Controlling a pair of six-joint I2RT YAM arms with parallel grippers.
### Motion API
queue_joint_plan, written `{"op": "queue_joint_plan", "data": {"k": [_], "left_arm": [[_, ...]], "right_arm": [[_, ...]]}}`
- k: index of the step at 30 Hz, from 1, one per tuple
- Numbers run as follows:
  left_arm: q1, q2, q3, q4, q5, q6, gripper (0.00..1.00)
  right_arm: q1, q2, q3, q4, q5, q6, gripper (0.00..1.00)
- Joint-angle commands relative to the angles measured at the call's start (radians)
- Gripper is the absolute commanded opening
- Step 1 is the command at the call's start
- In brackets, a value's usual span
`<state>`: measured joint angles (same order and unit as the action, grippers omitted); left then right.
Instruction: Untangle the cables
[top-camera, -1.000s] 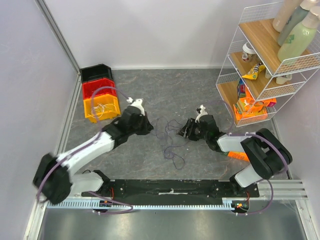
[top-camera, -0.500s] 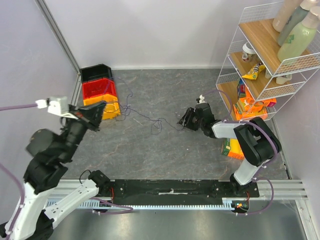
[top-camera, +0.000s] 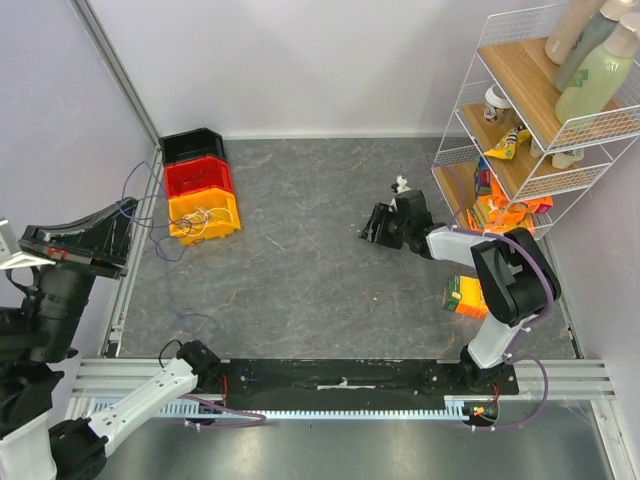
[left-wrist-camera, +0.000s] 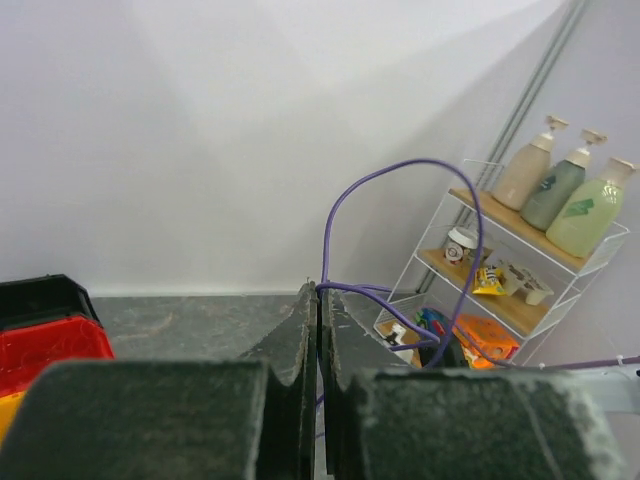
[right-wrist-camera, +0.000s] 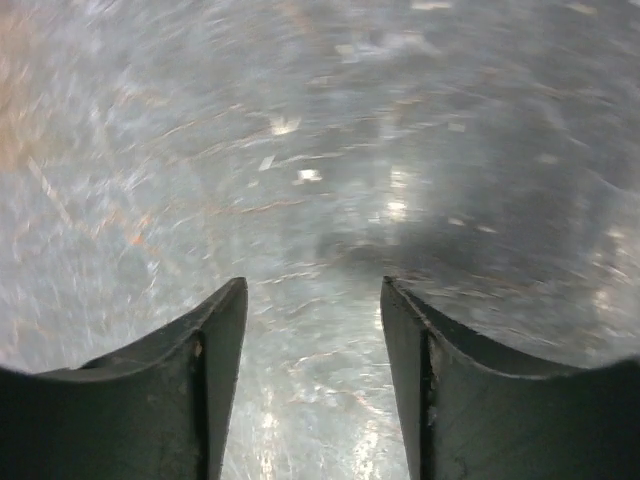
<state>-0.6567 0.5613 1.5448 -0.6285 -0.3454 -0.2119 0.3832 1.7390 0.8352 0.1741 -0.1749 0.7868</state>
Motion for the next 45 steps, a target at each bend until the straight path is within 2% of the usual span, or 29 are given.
{"op": "queue_joint_plan", "data": {"k": [1, 3, 5, 6, 8, 13, 19, 22, 23, 27, 31, 38, 40, 42, 45], "left_arm": [[-0.001, 0.087, -0.020, -0.080, 0.092, -0.047, 0.02], [-0.001, 0.092, -0.052, -0.063, 0.097, -0.073, 0.02], [-0.001, 0.088, -0.084, -0.031, 0.092, -0.078, 0.02], [-0.001, 0.086, -0.091, -0.019, 0.091, -0.076, 0.02], [-0.001, 0.091, -0.088, 0.006, 0.089, -0.076, 0.02], [-0.001, 0.126, -0.043, 0.021, 0.098, -0.073, 0.02], [-0.001, 0.163, -0.038, 0.052, 0.157, -0.135, 0.02], [-0.001, 0.187, -0.031, 0.055, 0.183, -0.152, 0.02], [-0.001, 0.193, -0.029, 0.056, 0.186, -0.156, 0.02], [-0.001, 0.204, -0.028, 0.058, 0.195, -0.176, 0.02], [-0.001, 0.209, -0.040, 0.056, 0.215, -0.195, 0.02], [-0.001, 0.219, -0.058, 0.052, 0.240, -0.227, 0.02], [-0.001, 0.219, -0.060, 0.052, 0.243, -0.228, 0.02], [-0.001, 0.219, -0.060, 0.047, 0.243, -0.225, 0.02], [-0.001, 0.221, -0.071, 0.050, 0.252, -0.224, 0.02]], "right_arm": [[0.095, -0.079, 0.122, -0.128, -0.156, -0.401, 0.71], [0.169, -0.119, 0.162, -0.173, -0.234, -0.510, 0.76], [0.233, -0.157, 0.156, -0.142, -0.328, -0.528, 0.80], [0.270, -0.179, 0.125, -0.055, -0.394, -0.509, 0.81], [0.353, -0.191, 0.081, 0.103, -0.429, -0.448, 0.86], [0.505, -0.127, 0.058, 0.469, -0.410, -0.299, 0.89], [0.588, -0.133, 0.018, 0.746, -0.298, -0.258, 0.96], [0.643, -0.110, 0.057, 0.768, -0.321, -0.262, 0.95], [0.660, -0.110, 0.065, 0.753, -0.283, -0.274, 0.96], [0.681, -0.144, 0.085, 0.595, 0.028, -0.308, 0.91], [0.681, -0.159, 0.185, 0.342, 0.302, -0.267, 0.91], [0.684, -0.116, 0.252, 0.338, 0.285, -0.247, 0.86], [0.684, -0.116, 0.229, 0.414, 0.227, -0.241, 0.83], [0.686, -0.107, 0.193, 0.561, 0.090, -0.221, 0.78], [0.709, -0.073, 0.199, 0.619, -0.024, -0.215, 0.76]]}}
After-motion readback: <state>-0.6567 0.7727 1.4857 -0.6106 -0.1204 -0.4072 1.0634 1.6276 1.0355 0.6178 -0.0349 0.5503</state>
